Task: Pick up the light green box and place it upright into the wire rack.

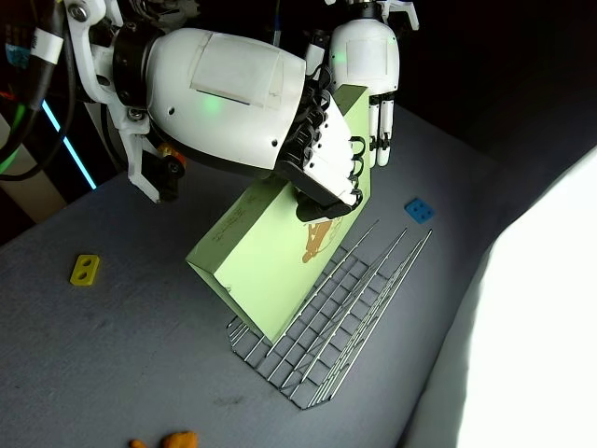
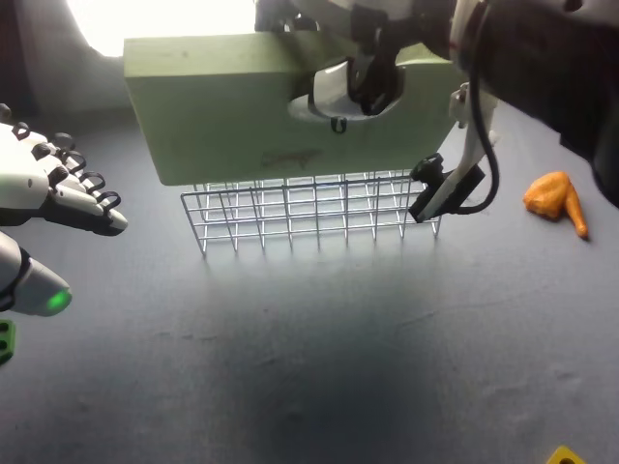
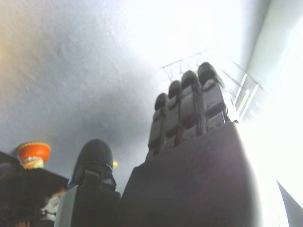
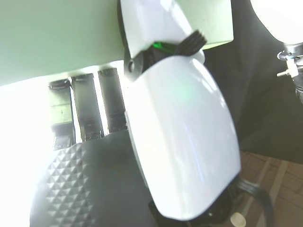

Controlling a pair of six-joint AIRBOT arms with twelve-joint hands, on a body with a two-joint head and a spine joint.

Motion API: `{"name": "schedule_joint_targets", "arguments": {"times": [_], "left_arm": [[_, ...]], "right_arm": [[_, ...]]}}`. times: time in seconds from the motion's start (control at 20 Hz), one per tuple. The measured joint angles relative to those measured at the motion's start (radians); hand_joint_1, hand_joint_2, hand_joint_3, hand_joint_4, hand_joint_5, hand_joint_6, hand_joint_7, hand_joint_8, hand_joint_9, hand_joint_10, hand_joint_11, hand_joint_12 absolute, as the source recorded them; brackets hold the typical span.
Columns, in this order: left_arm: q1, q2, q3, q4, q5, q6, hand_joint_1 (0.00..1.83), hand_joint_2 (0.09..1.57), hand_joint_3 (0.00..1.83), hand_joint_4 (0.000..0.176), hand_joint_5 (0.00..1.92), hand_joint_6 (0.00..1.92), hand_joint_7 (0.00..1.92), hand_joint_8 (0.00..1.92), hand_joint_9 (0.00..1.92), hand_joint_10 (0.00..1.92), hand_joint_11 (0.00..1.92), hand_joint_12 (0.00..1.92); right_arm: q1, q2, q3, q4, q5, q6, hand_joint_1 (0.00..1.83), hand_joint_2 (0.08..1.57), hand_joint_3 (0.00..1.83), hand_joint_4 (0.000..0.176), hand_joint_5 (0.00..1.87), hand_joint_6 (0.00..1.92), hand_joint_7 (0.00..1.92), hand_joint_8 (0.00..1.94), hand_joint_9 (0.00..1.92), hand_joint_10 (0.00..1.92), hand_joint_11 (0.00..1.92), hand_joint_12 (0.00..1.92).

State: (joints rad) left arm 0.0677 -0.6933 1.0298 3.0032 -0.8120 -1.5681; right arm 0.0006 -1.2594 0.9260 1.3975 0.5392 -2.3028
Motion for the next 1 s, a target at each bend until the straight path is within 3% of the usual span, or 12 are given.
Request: {"name": "schedule_joint_targets", "arguments": {"times": [0.1,0.15,0.25,1.0], "left_arm": [[0.0,0.0,0.0,0.0,0.0,0.0,0.0,1.32,0.0,0.0,0.1,0.0,0.12,0.0,0.09,0.0,0.0,0.18],[0.0,0.0,0.0,0.0,0.0,0.0,0.01,1.32,0.0,0.0,0.14,0.01,0.14,0.0,0.1,0.0,0.0,0.23],[0.0,0.0,0.0,0.0,0.0,0.0,0.08,1.31,0.0,0.0,0.2,0.02,0.16,0.0,0.11,0.0,0.0,0.27],[0.0,0.0,0.001,0.0,0.0,0.0,0.08,1.31,0.0,0.0,0.21,0.01,0.16,0.0,0.11,0.0,0.0,0.28]], "right_arm": [[-0.009,-0.009,0.007,0.001,-0.002,0.0,1.24,1.15,0.0,0.0,1.0,0.82,0.87,1.38,0.72,1.41,0.55,1.71],[-0.012,-0.013,0.01,0.002,-0.003,0.0,1.33,1.19,0.0,0.0,0.9,0.91,0.79,1.42,0.7,1.52,0.55,1.7],[-0.016,-0.014,0.013,0.02,-0.008,0.003,1.25,1.17,0.0,0.0,0.97,0.8,0.82,1.48,0.67,1.51,0.5,1.76],[-0.038,-0.018,0.061,0.013,-0.111,0.072,1.25,1.17,0.0,0.0,0.97,0.79,0.83,1.48,0.67,1.5,0.5,1.76]]}}
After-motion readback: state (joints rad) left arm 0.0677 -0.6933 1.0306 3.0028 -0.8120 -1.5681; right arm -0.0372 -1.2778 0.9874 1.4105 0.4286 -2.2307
